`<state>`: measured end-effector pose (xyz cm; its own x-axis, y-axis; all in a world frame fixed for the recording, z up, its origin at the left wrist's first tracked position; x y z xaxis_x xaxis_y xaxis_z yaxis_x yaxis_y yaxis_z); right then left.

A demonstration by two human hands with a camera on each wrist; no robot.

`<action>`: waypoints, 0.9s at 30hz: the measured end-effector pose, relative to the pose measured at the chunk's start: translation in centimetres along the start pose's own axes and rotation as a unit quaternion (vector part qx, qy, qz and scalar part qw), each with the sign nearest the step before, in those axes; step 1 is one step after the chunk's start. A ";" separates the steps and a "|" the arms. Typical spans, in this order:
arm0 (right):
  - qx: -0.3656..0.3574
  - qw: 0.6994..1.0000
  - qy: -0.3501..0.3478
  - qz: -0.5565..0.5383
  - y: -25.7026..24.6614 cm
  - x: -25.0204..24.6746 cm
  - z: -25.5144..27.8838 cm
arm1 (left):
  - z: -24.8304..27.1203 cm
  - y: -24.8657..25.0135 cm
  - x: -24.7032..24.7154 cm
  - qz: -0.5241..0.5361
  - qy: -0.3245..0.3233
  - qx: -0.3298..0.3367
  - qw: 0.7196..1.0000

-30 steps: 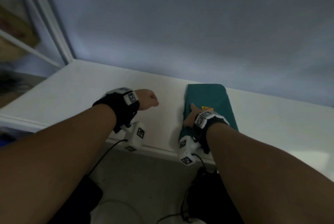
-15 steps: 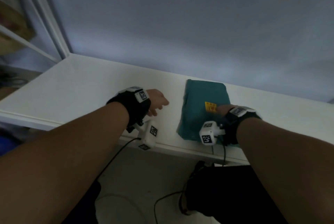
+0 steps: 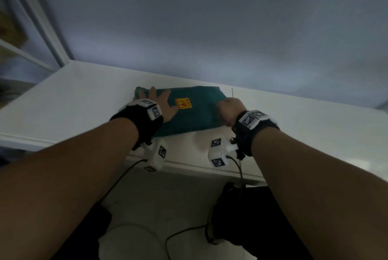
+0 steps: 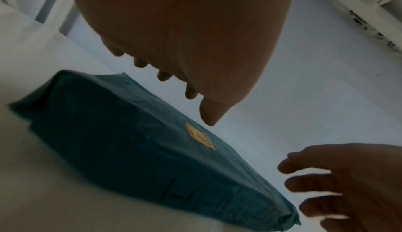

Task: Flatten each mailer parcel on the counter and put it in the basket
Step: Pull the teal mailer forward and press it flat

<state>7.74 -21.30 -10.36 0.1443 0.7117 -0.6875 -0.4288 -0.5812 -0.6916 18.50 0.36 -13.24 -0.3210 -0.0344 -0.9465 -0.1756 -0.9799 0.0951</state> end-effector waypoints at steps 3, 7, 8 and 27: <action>0.009 0.989 0.059 0.136 0.2 -0.8 -0.7 | 0.1 -0.3 1.4 0.016 -0.031 -0.023 0.999; -0.011 0.977 0.024 0.212 0.5 1.4 -1.8 | 0.1 -0.7 2.7 0.048 -0.047 -0.028 0.997; -0.026 0.972 0.028 0.233 0.4 1.7 -2.1 | 0.1 -0.8 2.8 0.064 -0.038 -0.025 0.997; -0.135 0.939 0.041 0.313 -4.7 10.8 3.2 | 4.0 -2.1 1.5 -0.011 0.015 0.015 1.000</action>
<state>8.49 -9.63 -13.79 0.0126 0.1698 -0.9854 -0.2124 -0.9625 -0.1685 14.70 3.15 -13.66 -0.2889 -0.0188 -0.9572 -0.2097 -0.9743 0.0824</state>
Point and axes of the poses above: each hand's wrist, its own z-axis away from the middle knuckle, its own x-axis out of the palm, y = z × x, the point moved 8 cm from there along -z, towards the middle knuckle, and after that the axes turned 8 degrees about -x, right-handed, at the moved point
